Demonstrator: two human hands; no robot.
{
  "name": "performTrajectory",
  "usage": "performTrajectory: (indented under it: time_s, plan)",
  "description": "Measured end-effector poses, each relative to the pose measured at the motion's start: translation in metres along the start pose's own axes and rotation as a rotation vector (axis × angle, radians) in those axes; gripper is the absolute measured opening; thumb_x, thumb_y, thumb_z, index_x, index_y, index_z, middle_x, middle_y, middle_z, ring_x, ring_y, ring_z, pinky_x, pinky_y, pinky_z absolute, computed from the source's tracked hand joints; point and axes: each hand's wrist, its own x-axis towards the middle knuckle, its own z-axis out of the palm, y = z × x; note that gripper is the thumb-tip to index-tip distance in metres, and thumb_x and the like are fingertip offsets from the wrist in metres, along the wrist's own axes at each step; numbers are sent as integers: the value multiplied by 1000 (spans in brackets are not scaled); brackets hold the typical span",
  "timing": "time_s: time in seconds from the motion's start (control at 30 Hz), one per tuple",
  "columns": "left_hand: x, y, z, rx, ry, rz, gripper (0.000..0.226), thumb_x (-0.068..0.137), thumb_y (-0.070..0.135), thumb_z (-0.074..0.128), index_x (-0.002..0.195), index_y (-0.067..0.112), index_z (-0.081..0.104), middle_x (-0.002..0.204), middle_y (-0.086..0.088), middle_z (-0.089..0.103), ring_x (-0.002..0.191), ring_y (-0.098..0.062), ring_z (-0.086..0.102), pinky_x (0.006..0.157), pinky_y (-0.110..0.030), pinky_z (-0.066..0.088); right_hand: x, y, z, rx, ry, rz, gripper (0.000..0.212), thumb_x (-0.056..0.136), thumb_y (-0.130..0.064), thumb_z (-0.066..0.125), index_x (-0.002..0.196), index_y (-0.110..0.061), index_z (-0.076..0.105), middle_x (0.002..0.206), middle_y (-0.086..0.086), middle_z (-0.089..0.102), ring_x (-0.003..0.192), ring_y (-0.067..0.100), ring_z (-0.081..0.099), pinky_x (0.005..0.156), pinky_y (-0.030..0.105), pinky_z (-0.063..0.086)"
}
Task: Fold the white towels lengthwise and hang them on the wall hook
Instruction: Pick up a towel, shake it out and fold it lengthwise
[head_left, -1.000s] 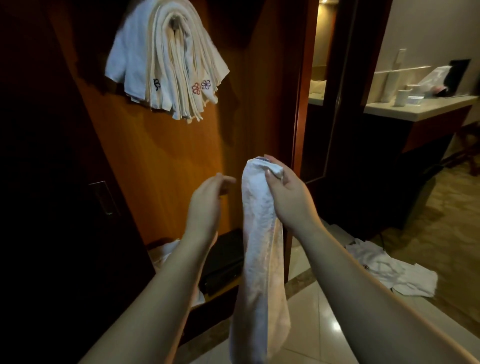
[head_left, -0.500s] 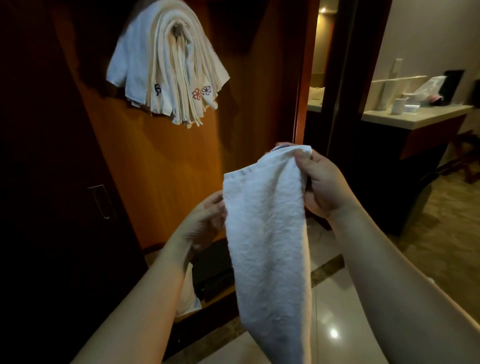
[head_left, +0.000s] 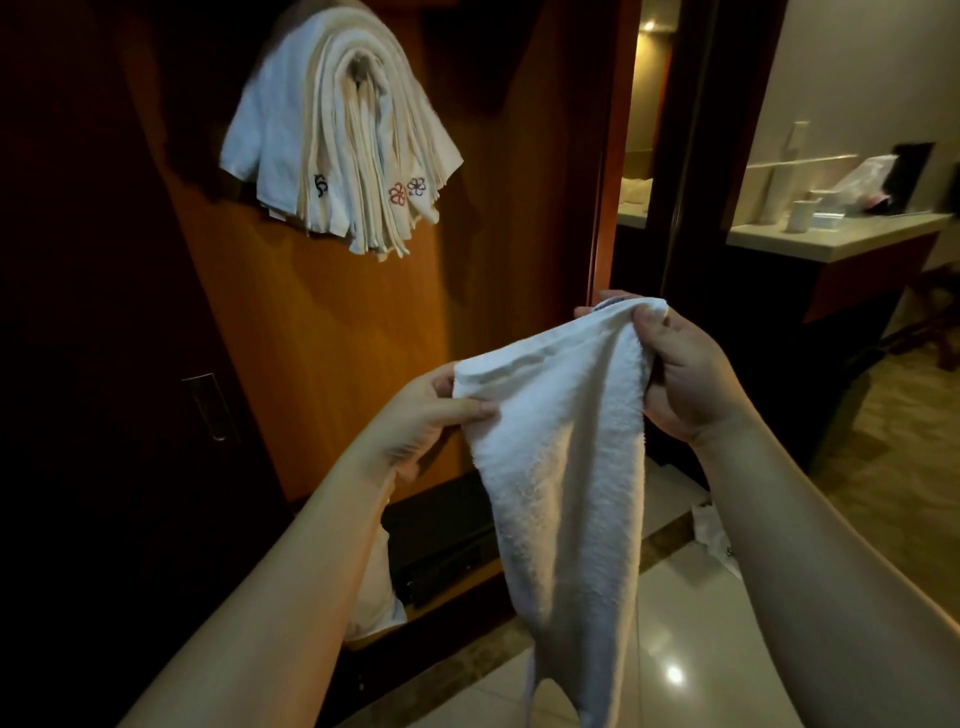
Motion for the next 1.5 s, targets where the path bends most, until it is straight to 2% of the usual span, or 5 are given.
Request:
performTrajectory:
  time_s: [0.43, 0.73, 0.9, 1.07, 1.5]
  plan:
    - [8, 44, 0, 571, 343, 370, 17, 85, 35, 71, 81, 34, 55, 81, 8, 67, 71, -12, 65, 60, -29, 51, 19, 4, -4, -756, 245, -114, 37, 91, -70, 51, 110, -44, 69, 100, -9, 74, 91, 11, 71, 82, 43, 60]
    - [23, 62, 12, 211, 627, 271, 16, 101, 40, 55, 97, 31, 68, 92, 7, 75, 88, -14, 74, 77, -36, 61, 30, 10, 31, -724, 396, -220, 38, 95, -69, 47, 105, -42, 72, 94, -4, 73, 83, 13, 71, 72, 44, 60]
    - [18, 67, 18, 481, 671, 583, 19, 103, 40, 48, 90, 31, 59, 81, 6, 63, 72, -8, 60, 61, -26, 49, 33, 2, 47, -747, 501, -392, 21, 101, -62, 43, 94, -62, 63, 85, -19, 67, 65, -5, 59, 51, 11, 42]
    - [17, 67, 6, 607, 580, 650, 19, 105, 33, 47, 91, 24, 55, 70, 10, 46, 57, -2, 39, 50, -17, 32, 44, 7, 35, -850, 460, -302, 50, 101, -63, 38, 109, -25, 69, 91, 5, 67, 68, 6, 57, 53, 14, 40]
    - [18, 80, 17, 132, 509, 437, 13, 102, 25, 50, 104, 21, 62, 102, -4, 66, 104, -31, 67, 93, -53, 54, 56, 11, 36, -262, 130, 42, 35, 98, -50, 59, 121, -26, 70, 113, 6, 75, 103, 25, 73, 85, 46, 61]
